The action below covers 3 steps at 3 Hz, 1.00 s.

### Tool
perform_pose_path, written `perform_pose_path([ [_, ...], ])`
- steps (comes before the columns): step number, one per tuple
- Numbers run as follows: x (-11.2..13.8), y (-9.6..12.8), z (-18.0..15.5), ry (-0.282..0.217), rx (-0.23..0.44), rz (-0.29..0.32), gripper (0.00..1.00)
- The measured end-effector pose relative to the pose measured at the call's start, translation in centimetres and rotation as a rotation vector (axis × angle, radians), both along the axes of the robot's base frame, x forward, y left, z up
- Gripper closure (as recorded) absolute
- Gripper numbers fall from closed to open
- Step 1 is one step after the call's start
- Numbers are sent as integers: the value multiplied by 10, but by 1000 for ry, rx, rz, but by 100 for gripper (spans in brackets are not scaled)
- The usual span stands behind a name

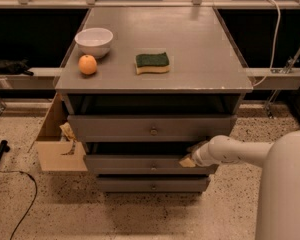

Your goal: Open middle drawer

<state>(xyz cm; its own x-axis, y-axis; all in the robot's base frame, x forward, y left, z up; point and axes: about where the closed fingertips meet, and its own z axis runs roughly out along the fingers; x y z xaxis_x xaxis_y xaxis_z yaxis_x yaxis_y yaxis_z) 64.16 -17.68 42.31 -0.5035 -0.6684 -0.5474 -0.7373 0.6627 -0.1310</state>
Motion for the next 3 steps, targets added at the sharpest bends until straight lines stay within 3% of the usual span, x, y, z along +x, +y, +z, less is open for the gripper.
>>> perform_pose_path([
  [3,-25,-1,0,18,17,-15,100],
])
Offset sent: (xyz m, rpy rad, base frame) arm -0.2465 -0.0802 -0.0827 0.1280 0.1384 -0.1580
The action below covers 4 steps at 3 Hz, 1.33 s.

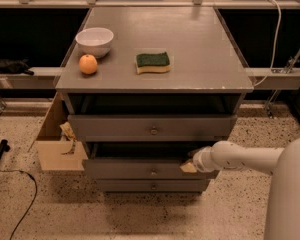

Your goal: Open middle drawer

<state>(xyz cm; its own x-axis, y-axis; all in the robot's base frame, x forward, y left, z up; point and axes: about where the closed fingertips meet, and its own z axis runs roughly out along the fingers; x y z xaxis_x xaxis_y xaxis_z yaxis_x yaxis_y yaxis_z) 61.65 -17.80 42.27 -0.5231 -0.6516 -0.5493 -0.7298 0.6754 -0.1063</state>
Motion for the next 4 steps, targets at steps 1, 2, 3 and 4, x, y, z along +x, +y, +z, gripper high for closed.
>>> perform_pose_path([
  [1,0,0,0,0,0,0,100],
  [2,4,4,0,7,6,0,100],
  [3,-7,5,-6,20,11,5,100],
  [4,-17,4,-2,28,17,0,100],
])
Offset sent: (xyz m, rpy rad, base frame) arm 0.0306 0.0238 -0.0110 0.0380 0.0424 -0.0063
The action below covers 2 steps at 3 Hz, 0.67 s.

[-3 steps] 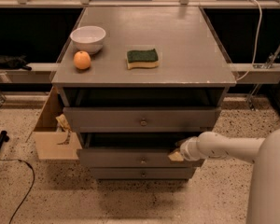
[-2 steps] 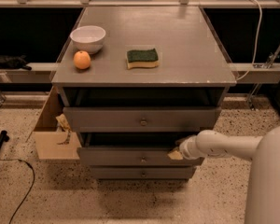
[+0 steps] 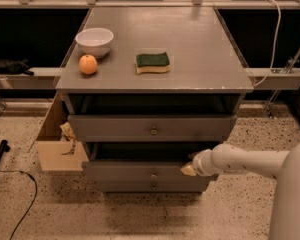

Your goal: Open middle drawer

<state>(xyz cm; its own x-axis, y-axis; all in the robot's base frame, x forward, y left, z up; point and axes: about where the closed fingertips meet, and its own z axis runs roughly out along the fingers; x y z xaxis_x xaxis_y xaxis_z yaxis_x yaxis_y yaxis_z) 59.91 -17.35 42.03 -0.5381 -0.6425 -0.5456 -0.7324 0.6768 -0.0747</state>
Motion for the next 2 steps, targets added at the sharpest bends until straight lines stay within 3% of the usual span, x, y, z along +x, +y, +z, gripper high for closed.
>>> perform_pose_path([
  [1,0,0,0,0,0,0,100],
  [2,-2,14,6,-12,3,26,100],
])
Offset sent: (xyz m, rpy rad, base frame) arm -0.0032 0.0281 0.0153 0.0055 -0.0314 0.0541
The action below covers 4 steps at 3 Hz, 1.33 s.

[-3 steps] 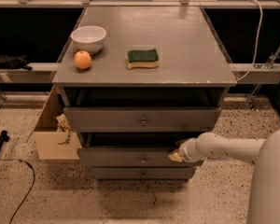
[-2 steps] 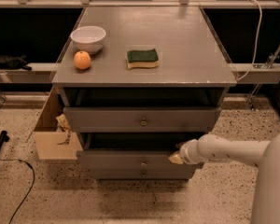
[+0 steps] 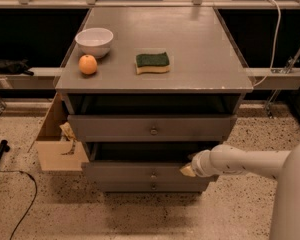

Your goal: Open middle drawer

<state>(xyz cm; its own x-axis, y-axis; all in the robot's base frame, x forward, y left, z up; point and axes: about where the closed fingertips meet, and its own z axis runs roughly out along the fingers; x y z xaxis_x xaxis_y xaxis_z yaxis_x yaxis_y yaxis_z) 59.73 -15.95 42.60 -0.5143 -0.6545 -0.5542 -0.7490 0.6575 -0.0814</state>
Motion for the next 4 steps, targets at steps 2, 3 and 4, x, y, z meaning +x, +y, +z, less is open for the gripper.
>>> perform_pose_path([
  [2,-47,5,0,-12,28,33,100],
  [3,-47,5,0,-11,28,33,100],
  [4,-66,-2,-9,-15,34,37,100],
])
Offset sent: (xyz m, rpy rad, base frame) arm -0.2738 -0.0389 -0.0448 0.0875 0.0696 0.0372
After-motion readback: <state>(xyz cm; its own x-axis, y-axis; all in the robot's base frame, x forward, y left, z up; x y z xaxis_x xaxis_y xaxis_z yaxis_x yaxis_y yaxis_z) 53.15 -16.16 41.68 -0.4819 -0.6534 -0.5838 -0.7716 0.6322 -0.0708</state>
